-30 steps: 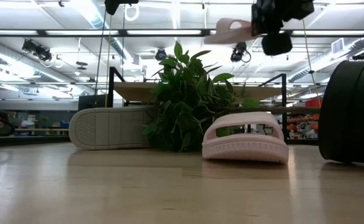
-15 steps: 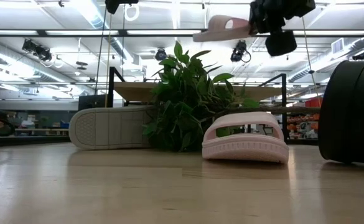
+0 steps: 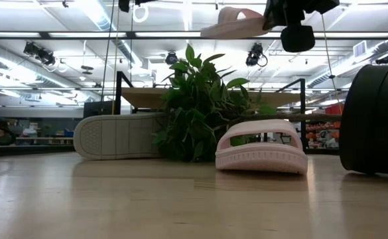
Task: Pick and place slides into the shelf
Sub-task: Put the top pink slides on the shelf
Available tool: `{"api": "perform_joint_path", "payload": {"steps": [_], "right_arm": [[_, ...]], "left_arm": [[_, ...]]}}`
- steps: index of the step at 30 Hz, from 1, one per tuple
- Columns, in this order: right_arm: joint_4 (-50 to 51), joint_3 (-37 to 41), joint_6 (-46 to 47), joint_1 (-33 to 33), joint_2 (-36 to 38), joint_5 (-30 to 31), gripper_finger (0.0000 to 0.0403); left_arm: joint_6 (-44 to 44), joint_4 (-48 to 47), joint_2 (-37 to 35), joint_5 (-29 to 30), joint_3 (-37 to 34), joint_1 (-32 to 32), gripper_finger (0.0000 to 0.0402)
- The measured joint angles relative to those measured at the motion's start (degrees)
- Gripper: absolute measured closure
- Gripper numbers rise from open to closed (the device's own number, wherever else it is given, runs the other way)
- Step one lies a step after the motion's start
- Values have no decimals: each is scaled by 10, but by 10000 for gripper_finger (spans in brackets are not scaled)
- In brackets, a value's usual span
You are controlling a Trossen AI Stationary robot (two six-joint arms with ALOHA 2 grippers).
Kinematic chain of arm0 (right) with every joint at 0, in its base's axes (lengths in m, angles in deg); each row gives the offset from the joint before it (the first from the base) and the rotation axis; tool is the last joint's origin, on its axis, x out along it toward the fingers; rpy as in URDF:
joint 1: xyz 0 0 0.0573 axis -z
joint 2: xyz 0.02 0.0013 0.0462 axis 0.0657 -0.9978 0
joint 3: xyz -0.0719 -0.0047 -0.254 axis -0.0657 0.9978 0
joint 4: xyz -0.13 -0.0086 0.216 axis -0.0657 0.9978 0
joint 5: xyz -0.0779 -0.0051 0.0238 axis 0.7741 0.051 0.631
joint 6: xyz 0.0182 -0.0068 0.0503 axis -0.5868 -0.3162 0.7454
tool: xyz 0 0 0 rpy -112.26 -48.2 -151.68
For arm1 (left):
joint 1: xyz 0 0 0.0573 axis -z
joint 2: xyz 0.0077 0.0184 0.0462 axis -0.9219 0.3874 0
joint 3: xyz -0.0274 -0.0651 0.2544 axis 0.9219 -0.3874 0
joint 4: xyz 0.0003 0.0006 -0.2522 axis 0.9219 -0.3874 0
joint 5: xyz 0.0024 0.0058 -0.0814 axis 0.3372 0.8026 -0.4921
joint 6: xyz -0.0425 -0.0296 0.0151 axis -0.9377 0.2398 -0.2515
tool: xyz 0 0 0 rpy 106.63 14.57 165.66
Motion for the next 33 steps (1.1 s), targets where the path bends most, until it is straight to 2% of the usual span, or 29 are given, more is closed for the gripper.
{"api": "perform_joint_path", "payload": {"steps": [2,9,16,20,26,33], "right_arm": [[-1,0,0,0,0,0,378],[-24,0,4,-9,0,0,378],[-45,0,4,-13,1,-22,378],[-68,0,2,-23,1,-22,378],[-79,0,0,-39,1,-26,378],[-84,-1,0,-45,2,-30,378]], "left_arm": [[40,7,25,-28,0,3,298],[216,110,115,-27,0,8,234],[271,274,186,-10,0,5,175],[279,283,214,-7,0,-7,151],[300,289,240,14,0,-19,139],[296,317,243,42,0,-11,156]]}}
